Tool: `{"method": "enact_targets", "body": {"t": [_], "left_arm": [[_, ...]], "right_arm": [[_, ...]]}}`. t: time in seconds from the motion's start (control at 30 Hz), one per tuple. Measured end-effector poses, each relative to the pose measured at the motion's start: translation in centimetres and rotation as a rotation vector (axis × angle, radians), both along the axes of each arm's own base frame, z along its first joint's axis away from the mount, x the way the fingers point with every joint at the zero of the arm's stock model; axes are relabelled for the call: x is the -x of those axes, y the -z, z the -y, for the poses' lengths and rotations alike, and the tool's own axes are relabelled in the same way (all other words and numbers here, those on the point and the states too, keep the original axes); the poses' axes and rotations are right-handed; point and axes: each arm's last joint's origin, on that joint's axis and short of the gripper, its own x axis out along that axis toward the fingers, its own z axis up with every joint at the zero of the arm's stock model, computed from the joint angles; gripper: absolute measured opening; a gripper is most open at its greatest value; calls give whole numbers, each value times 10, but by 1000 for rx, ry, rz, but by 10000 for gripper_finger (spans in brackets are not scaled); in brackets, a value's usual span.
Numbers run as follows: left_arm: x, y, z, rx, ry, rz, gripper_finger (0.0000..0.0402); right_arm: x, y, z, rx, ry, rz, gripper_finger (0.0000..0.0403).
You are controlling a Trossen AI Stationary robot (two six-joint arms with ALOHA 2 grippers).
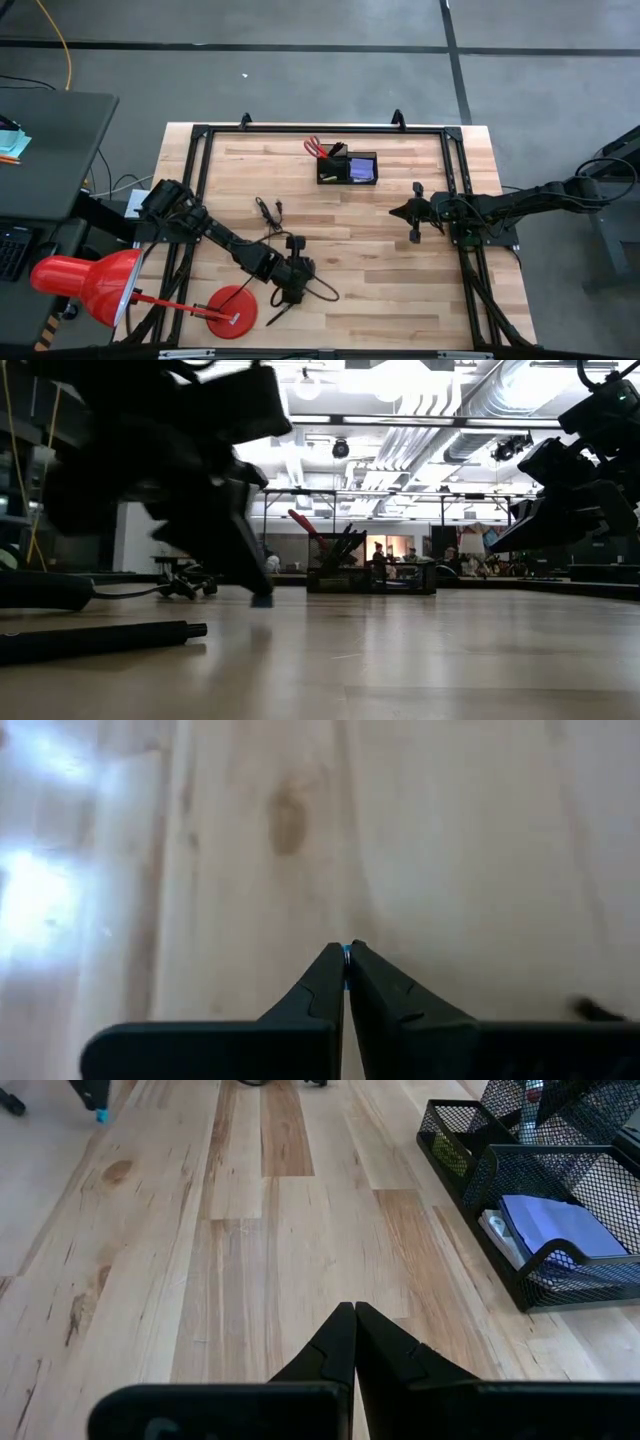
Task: Pick and place office supplies into organizer
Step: Put the blue binder clip into the mesh desk organizer
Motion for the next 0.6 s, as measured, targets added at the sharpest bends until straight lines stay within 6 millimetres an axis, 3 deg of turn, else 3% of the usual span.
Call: {"method": "enact_targets", "body": {"t": [0.27, 0.6], "left_arm": [[-14, -4, -33, -29, -65, 26, 2], [-46, -39, -77, -127, -135, 100, 1]], "right_arm": [[0, 0, 0, 0, 0, 0, 0], [0, 0, 0, 0, 0, 0, 0]]}}
